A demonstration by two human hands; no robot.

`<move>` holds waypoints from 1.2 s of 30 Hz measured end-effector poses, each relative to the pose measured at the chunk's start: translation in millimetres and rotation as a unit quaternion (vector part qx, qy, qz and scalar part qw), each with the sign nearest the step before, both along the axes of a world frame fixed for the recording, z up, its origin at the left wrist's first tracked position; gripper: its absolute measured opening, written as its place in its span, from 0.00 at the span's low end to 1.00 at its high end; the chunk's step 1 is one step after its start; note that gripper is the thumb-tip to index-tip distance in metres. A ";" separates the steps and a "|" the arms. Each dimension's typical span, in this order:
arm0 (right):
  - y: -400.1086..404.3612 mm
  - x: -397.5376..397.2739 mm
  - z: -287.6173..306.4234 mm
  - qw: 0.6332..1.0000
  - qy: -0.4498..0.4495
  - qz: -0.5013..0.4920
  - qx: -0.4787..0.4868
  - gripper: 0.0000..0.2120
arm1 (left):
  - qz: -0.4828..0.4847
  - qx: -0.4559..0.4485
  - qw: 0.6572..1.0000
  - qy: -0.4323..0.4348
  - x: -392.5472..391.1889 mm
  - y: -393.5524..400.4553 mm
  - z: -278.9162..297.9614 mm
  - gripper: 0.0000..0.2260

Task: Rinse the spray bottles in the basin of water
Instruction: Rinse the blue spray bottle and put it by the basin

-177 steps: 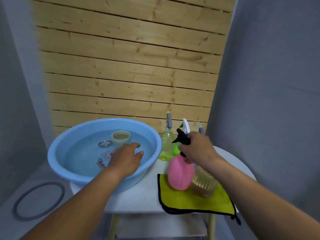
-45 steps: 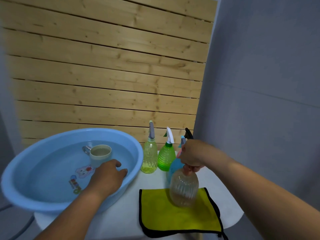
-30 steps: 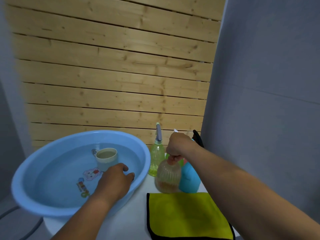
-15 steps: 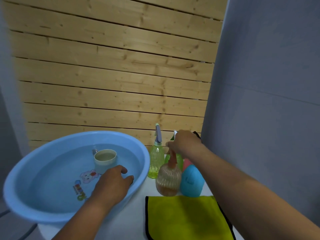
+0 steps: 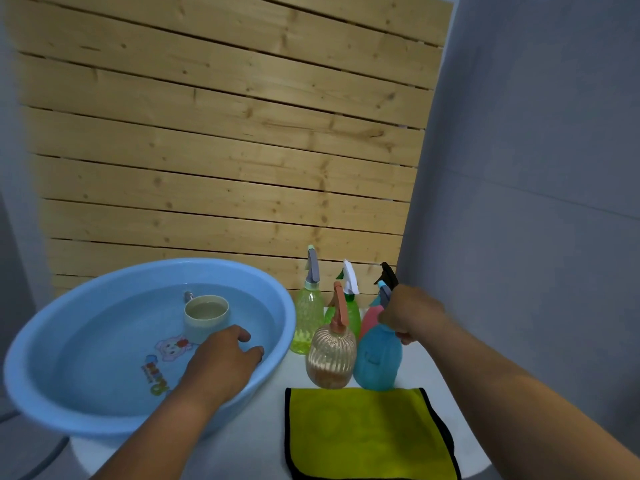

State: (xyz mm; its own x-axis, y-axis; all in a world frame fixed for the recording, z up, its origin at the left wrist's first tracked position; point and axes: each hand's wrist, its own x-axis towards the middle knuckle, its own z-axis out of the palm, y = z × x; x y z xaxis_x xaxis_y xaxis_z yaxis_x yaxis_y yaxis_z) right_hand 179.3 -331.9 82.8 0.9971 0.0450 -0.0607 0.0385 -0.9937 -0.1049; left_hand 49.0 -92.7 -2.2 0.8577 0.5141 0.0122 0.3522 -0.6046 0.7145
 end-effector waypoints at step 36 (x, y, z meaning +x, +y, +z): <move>170.3 -83.7 42.6 0.792 0.123 0.085 0.592 0.09 | -0.006 -0.522 0.807 -0.276 -53.9 82.7 49.9 0.31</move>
